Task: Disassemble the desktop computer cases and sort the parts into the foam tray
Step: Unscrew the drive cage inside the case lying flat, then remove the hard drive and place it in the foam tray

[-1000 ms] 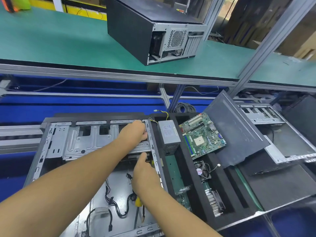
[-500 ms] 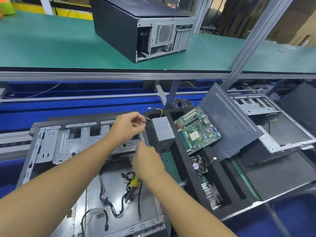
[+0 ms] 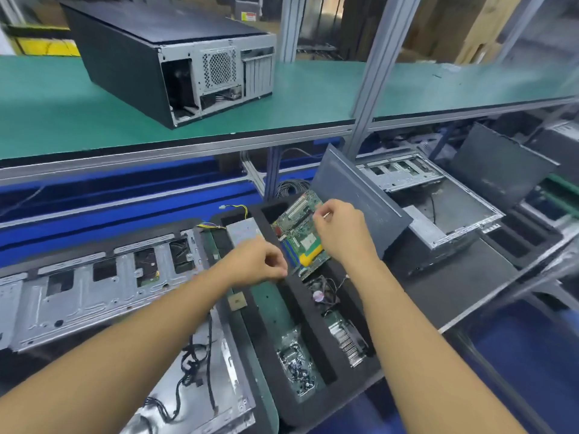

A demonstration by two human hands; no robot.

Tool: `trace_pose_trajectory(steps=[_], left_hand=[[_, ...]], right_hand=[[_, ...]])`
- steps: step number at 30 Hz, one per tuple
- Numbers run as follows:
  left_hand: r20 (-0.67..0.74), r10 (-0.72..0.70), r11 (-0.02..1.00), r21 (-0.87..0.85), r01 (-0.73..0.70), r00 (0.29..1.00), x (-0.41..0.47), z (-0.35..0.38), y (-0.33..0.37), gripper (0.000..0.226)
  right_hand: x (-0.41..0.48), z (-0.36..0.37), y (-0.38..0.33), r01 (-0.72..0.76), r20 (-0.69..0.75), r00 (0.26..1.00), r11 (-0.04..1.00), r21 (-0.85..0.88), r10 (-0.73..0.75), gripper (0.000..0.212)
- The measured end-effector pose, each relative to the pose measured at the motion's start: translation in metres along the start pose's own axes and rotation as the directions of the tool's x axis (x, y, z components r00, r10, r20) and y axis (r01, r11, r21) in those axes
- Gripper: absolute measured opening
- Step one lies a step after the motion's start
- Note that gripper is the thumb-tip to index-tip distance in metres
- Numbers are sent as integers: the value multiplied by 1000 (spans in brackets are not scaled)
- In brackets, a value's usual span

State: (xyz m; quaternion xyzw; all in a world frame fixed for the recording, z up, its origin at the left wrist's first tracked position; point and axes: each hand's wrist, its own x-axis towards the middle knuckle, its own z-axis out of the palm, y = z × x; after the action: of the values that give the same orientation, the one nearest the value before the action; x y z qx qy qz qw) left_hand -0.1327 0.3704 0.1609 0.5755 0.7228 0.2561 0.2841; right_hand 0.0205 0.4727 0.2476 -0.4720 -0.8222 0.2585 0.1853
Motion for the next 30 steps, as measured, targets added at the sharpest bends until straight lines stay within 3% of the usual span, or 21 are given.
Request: trace_pose_trajectory(steps=[2,4,10,14,17,19,25,28,30], left_hand=[[187,-54,984,178,20,981,11,33,7,5],[328,-142,960,274,49,934,18,69,9,14],[483,-321,883,464,73,814,24,148,3,12],[416,-357,864,486,127,836,33,166,2,9],[430,-390,872,457,176,814,39,164,1,22],[417,-408,878,423,224,812,38,157,2,17],[389,-372,918,22,395,843,22,101,7,24],[194,-373,914,-92,395,907,-6,53,1,22],[22,-409,905,-120,408,912,-33,24,-11,24]], right_hand=[[-2,-6,16,-13,-15,1000,1000,-25,12,20],[-6,-6,31,-22,-17,1000,999,-42,21,22],[-11,-5,72,-38,-83,996,999,-8,37,19],[-8,-5,84,-27,-83,996,1000,5,28,19],[-4,-3,85,7,-66,998,1000,-2,-7,20],[1,0,80,23,-46,999,1000,4,-22,19],[13,13,45,85,-17,996,995,49,-85,19],[18,23,19,119,-23,993,985,122,-117,18],[18,31,-3,133,-27,991,972,192,-130,16]])
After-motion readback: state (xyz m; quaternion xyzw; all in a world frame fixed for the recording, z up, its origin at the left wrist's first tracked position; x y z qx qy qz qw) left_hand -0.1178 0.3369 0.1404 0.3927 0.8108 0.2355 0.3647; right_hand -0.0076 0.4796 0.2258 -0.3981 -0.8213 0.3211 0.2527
